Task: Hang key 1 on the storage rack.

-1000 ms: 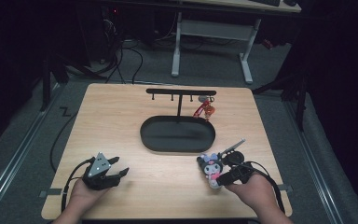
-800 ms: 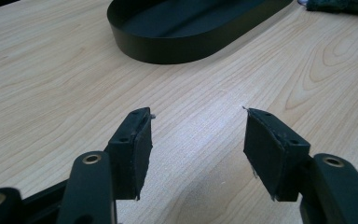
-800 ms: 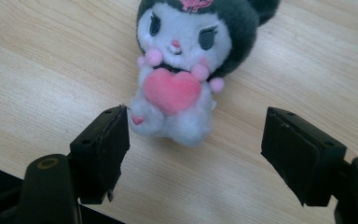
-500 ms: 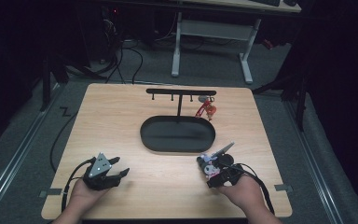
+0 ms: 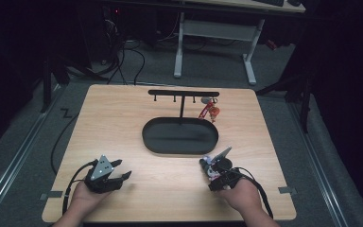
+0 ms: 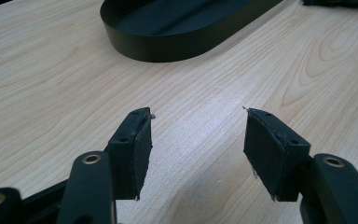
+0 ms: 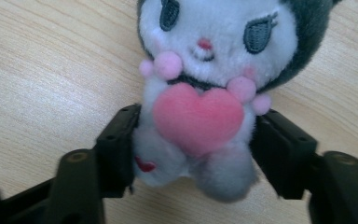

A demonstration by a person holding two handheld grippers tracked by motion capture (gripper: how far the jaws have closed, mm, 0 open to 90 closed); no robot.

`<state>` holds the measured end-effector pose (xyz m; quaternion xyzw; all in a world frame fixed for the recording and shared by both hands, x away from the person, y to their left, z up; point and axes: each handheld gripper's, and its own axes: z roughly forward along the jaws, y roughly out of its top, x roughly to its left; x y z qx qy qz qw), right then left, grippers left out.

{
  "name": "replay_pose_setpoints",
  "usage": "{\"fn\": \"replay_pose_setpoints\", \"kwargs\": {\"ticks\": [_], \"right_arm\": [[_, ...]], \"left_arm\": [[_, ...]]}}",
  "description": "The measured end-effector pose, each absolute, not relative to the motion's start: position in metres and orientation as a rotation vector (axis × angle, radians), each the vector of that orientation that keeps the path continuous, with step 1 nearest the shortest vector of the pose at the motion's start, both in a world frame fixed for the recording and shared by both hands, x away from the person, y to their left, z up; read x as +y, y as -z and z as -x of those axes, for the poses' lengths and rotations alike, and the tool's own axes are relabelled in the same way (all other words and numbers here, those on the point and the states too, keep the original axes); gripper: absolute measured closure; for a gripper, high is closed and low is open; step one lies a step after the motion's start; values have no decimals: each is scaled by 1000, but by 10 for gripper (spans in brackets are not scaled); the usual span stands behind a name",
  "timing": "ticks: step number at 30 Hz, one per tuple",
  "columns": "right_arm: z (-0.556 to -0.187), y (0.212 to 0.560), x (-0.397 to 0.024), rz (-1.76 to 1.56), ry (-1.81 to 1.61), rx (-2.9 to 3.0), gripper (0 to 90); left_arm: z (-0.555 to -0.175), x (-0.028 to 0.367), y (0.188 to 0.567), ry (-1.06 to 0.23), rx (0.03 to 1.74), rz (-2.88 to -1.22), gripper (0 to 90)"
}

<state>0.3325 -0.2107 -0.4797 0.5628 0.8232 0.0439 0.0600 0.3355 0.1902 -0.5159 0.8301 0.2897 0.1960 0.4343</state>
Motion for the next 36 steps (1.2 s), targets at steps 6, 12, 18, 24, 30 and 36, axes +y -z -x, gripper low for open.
{"fn": "replay_pose_setpoints", "kwargs": {"ticks": [6,12,18,24,30,36], "right_arm": [[-331,477,-211,-1667,-133,2491,471],[-332,459,-214,-1670,-176,2475,475],[-337,431,-218,-1634,-215,2469,475],[-343,408,-218,-1657,-263,2451,474],[-350,391,-216,-1634,-274,2453,474],[-358,377,-211,-1614,-287,2456,474]], "left_arm": [[-335,189,516,-487,718,-2073,416],[-335,189,516,-485,714,-2078,416],[-335,189,516,-484,713,-2078,415],[-336,189,517,-483,711,-2081,415],[-336,189,517,-481,709,-2086,414],[-336,189,517,-481,705,-2089,414]]}}
